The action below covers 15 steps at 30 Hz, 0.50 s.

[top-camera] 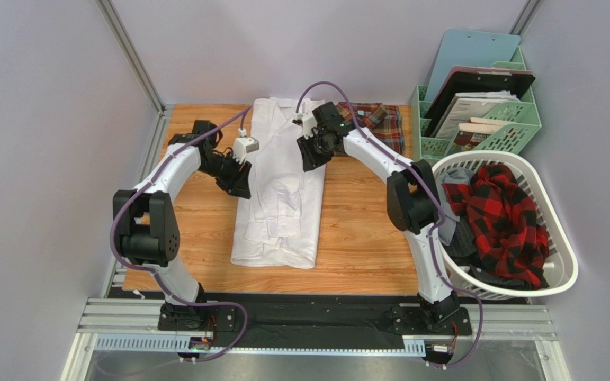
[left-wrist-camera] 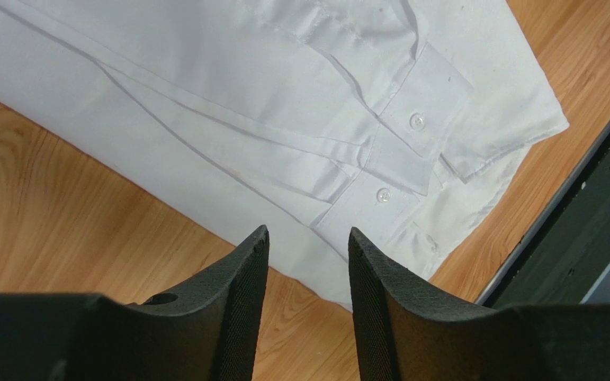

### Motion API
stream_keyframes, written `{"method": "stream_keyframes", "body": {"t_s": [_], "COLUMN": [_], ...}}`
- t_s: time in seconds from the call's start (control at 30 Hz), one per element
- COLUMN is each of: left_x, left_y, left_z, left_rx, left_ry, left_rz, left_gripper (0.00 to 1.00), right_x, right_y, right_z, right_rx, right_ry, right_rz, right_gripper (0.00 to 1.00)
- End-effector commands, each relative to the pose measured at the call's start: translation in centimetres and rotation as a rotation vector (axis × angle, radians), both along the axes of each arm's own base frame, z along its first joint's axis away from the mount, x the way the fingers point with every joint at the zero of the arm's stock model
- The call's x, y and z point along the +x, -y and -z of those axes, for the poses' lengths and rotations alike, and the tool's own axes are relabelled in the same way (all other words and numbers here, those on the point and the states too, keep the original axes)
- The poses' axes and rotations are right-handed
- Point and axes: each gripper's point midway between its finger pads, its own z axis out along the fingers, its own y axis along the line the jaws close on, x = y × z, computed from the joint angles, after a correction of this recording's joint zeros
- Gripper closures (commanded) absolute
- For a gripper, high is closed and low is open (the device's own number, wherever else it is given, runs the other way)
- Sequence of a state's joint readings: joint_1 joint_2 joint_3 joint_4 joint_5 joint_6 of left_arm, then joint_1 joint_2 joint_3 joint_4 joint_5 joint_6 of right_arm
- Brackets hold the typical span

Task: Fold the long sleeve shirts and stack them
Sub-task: Fold the shirt

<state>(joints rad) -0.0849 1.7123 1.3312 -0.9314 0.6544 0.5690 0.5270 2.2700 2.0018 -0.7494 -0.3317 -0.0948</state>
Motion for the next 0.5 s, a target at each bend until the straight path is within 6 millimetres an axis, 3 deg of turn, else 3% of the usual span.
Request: {"method": "stream_keyframes", "body": {"t_s": [0.0,0.2,0.47], "left_x": [-0.3,-1.7,-2.0], "left_y": [0.4,-0.2,-0.7], "left_z": [-1.4,-0.6,0.1], "left_rx": [-0.024,0.006,0.031], "left_ry": [0.038,0.041,0.033], "left_rz": [-0.004,-0.012,-0.019], "left_gripper": [0.52,0.51,0.51], "right_x": [2.8,4.8,5.6], "right_y": [-1.4,-1.4,-1.8], "right_z": [-0.4,0.5,2.0], "right_rx": [0.047,0.021,-0.003], "right_ry": [0.034,0.066,0.076], "right_rz": [0.071,0.151,0.174], "right_gripper": [0.63,0.52,0.50]}}
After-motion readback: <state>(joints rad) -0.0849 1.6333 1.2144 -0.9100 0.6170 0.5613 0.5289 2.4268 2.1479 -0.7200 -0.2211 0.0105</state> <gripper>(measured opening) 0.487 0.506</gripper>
